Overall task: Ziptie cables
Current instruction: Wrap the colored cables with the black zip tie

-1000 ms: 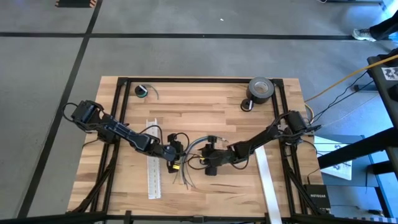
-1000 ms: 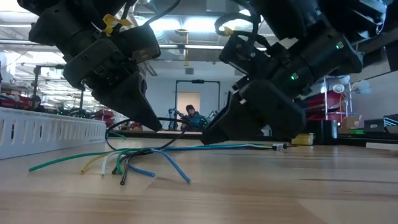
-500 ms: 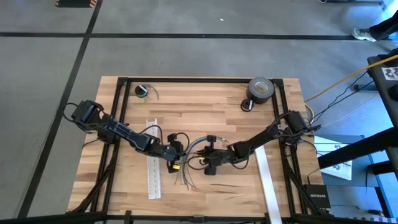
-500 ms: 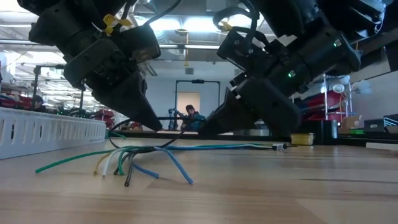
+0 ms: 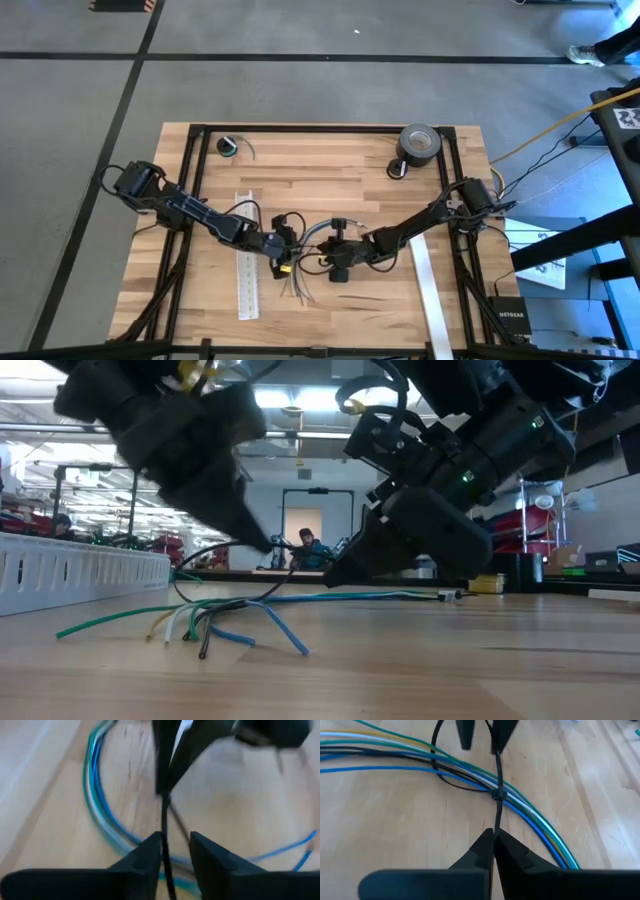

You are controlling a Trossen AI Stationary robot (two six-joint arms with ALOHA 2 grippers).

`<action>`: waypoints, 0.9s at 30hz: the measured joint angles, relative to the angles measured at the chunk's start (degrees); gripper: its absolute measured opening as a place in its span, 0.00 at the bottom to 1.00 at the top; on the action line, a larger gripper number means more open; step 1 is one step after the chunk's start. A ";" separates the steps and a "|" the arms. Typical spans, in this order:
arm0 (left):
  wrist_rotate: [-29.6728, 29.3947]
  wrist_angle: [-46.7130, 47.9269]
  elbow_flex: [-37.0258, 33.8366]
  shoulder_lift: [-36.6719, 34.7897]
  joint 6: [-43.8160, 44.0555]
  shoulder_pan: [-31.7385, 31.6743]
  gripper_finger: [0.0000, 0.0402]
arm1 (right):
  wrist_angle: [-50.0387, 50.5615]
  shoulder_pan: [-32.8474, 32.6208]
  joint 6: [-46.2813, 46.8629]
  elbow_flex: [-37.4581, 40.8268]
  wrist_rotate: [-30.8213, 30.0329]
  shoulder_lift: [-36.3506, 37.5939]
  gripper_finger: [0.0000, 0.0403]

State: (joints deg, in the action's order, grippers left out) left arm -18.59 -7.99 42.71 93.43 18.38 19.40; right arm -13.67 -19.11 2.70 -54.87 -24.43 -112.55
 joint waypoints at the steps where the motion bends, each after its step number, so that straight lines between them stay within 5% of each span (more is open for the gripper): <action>1: 0.00 -0.04 0.95 0.00 -1.02 0.10 0.26 | 0.28 0.00 -0.04 -0.20 0.00 0.00 0.00; 11: -0.14 0.98 5.25 1.51 -6.58 -0.44 0.42 | 0.70 0.00 -0.02 -0.35 0.03 0.02 0.00; 23: -1.82 -2.76 7.72 8.72 -7.77 -3.06 0.42 | 0.63 0.00 -0.05 -0.35 0.07 0.02 0.00; 27: -0.32 1.65 7.99 9.33 -8.49 -3.43 0.35 | 0.63 0.00 -0.33 -0.35 0.07 0.02 0.00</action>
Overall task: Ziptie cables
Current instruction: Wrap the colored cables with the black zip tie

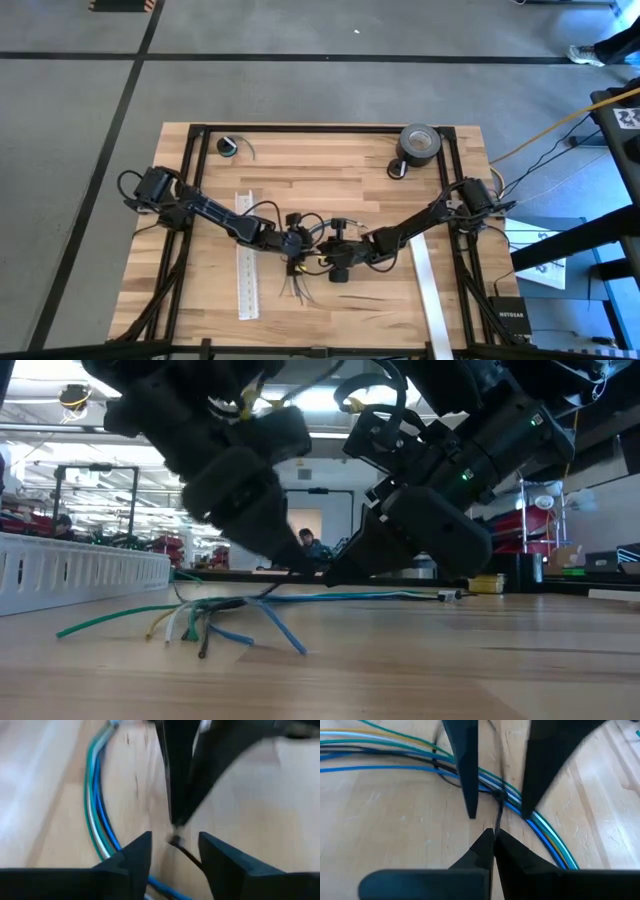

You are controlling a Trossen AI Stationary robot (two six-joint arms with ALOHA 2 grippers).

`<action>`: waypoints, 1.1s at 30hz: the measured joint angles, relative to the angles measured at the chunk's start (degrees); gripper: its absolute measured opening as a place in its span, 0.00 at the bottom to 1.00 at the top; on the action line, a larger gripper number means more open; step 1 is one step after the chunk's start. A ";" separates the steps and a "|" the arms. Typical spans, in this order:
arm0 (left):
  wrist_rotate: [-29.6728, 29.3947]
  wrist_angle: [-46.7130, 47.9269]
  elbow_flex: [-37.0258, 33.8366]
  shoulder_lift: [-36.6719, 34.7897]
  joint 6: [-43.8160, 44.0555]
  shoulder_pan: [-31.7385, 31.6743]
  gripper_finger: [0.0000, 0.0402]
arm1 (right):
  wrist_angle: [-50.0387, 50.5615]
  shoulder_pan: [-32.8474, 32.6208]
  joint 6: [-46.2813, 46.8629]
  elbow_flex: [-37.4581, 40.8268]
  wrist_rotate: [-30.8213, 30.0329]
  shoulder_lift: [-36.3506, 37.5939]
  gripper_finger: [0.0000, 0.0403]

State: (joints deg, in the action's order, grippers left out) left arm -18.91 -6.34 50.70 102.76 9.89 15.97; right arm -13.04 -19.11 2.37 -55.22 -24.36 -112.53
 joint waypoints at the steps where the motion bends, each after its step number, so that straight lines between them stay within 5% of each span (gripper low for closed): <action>1: 0.88 0.45 0.00 0.00 0.07 0.00 0.31 | 0.01 0.00 -0.02 0.00 -0.01 0.00 0.00; 7: 1.79 -0.57 0.00 -0.28 -0.93 0.37 0.03 | 0.04 0.00 -0.07 0.00 0.04 0.00 0.00; 20: 1.85 1.48 0.02 -0.33 -0.92 1.29 0.00 | 1.76 0.00 1.62 0.00 0.59 0.05 0.02; 28: 1.85 1.37 0.02 -0.33 -0.94 1.20 0.00 | 20.15 0.00 6.73 0.04 1.78 7.05 0.28; 33: 1.85 1.20 0.02 -0.33 -0.94 1.20 0.00 | 6.33 -0.04 4.47 0.14 5.70 6.54 0.39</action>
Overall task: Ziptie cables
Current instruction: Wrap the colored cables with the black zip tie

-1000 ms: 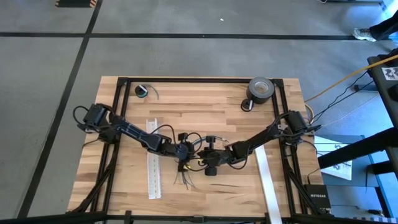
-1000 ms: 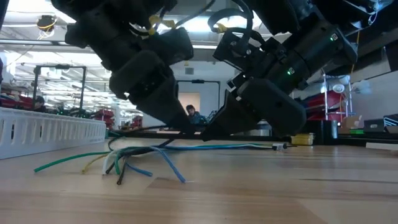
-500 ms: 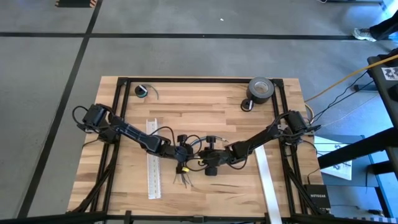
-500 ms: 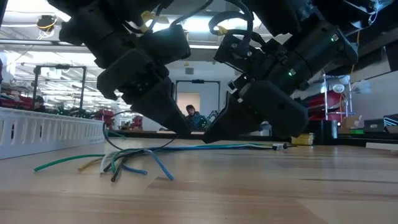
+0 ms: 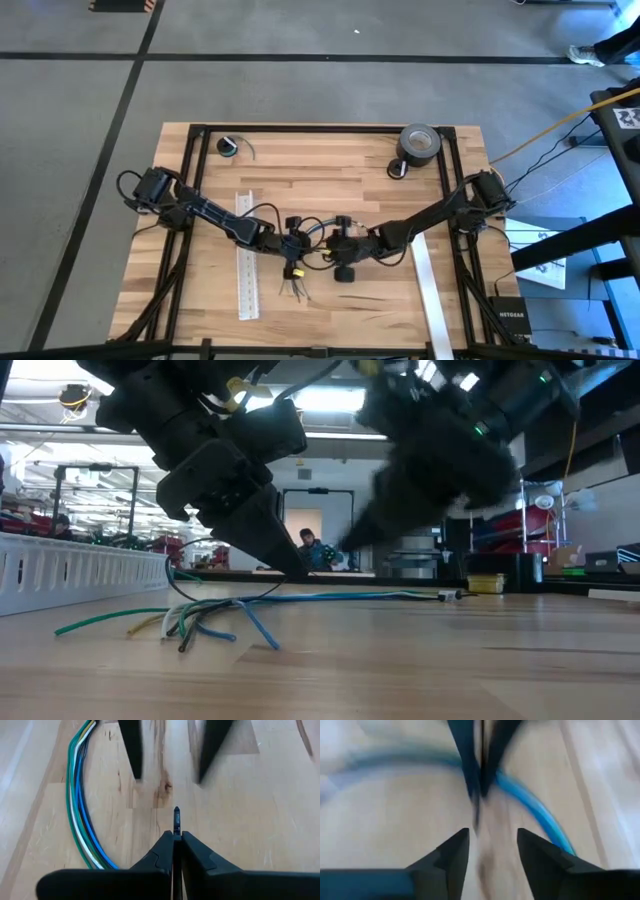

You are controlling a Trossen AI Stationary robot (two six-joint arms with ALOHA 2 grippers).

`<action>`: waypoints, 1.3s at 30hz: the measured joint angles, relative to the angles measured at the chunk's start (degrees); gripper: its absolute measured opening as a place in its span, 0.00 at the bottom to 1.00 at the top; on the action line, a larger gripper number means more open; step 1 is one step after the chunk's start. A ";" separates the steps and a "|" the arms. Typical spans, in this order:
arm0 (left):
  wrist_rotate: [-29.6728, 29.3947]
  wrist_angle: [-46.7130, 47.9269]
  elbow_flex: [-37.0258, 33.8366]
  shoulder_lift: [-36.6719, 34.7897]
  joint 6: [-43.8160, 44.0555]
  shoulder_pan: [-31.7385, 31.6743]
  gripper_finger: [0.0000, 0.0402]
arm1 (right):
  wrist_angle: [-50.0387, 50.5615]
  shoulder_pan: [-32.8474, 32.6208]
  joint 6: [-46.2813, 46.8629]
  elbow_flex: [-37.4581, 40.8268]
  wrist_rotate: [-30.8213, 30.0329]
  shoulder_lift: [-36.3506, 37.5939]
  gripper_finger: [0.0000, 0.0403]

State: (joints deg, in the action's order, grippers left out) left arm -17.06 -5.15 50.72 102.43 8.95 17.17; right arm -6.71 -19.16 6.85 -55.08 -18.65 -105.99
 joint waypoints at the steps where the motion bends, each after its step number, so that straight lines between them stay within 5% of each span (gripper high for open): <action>1: 0.00 0.01 0.00 0.00 0.00 0.00 0.00 | -4.05 0.00 -1.07 -0.12 0.06 -1.13 0.40; 15: -0.08 -0.68 -0.04 -0.02 0.87 -0.02 0.00 | -9.56 0.00 -1.60 -1.13 -7.66 -8.29 0.32; 24: -0.28 -0.70 -0.04 -0.02 1.29 -0.02 0.00 | -9.89 0.00 -1.74 -1.12 -5.64 -8.29 0.03; 39: -0.24 6.84 0.57 -0.46 1.21 1.03 0.01 | -4.99 0.52 0.50 0.28 -4.71 -2.76 0.00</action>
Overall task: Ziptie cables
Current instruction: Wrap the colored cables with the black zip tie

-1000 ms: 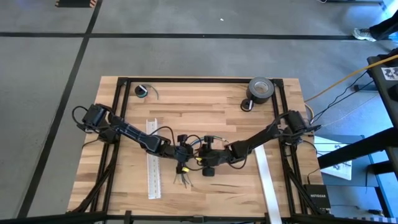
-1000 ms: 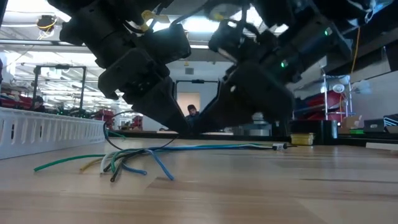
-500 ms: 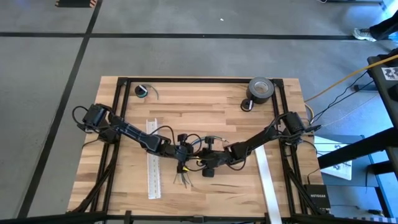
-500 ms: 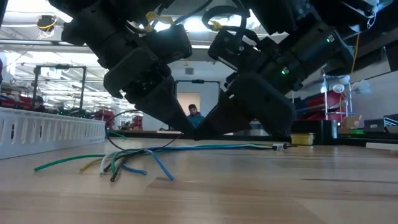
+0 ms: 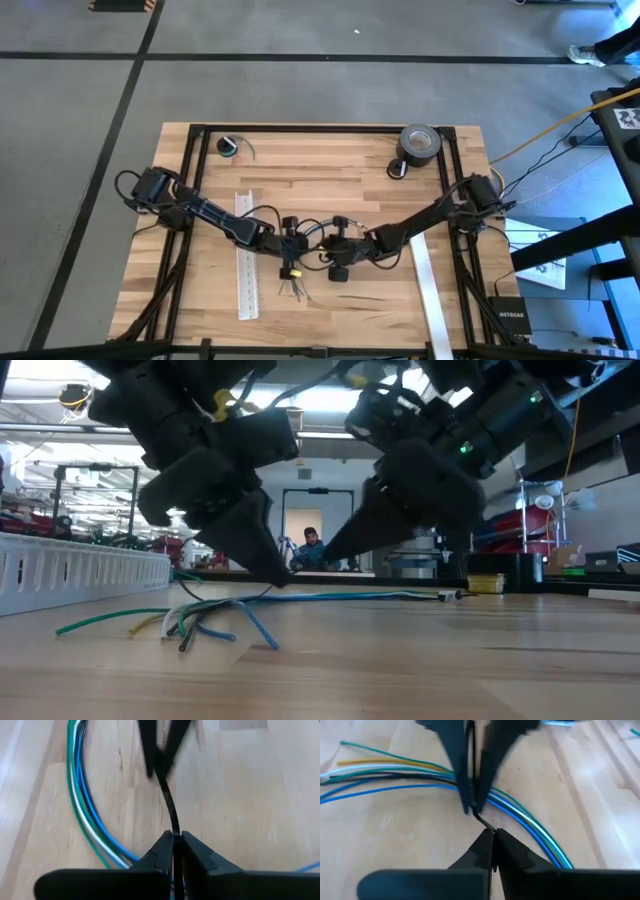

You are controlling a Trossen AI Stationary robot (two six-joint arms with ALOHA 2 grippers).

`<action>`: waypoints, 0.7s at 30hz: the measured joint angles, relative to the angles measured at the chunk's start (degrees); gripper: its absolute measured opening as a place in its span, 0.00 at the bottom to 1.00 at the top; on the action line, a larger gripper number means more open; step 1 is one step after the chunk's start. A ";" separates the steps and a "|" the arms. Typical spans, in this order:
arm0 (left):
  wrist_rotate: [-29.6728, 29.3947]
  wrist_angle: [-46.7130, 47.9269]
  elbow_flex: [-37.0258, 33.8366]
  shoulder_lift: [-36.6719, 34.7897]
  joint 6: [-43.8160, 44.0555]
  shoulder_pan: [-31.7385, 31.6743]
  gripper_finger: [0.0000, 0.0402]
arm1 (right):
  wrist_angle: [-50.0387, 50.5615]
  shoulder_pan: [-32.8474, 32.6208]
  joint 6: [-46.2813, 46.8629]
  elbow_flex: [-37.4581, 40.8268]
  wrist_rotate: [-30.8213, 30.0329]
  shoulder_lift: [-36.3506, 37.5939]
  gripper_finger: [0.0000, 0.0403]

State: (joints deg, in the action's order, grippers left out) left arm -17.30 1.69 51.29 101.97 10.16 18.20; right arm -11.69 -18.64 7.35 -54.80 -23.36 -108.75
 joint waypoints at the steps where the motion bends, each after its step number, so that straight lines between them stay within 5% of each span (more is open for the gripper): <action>1: -0.02 1.12 0.43 -0.09 0.20 0.04 0.01 | -0.60 0.19 0.45 0.97 -0.51 0.78 0.00; 13: 0.22 6.90 0.99 -0.72 1.68 0.68 0.01 | -1.37 0.29 7.30 12.44 -5.17 13.93 0.00; 21: 0.55 6.18 0.93 -0.72 1.83 0.72 0.01 | 0.98 0.29 7.50 12.37 1.11 15.01 0.00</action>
State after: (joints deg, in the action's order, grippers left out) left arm -16.75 7.87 52.23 101.25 11.99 18.92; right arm -10.72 -18.35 14.85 -42.44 -22.25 -93.74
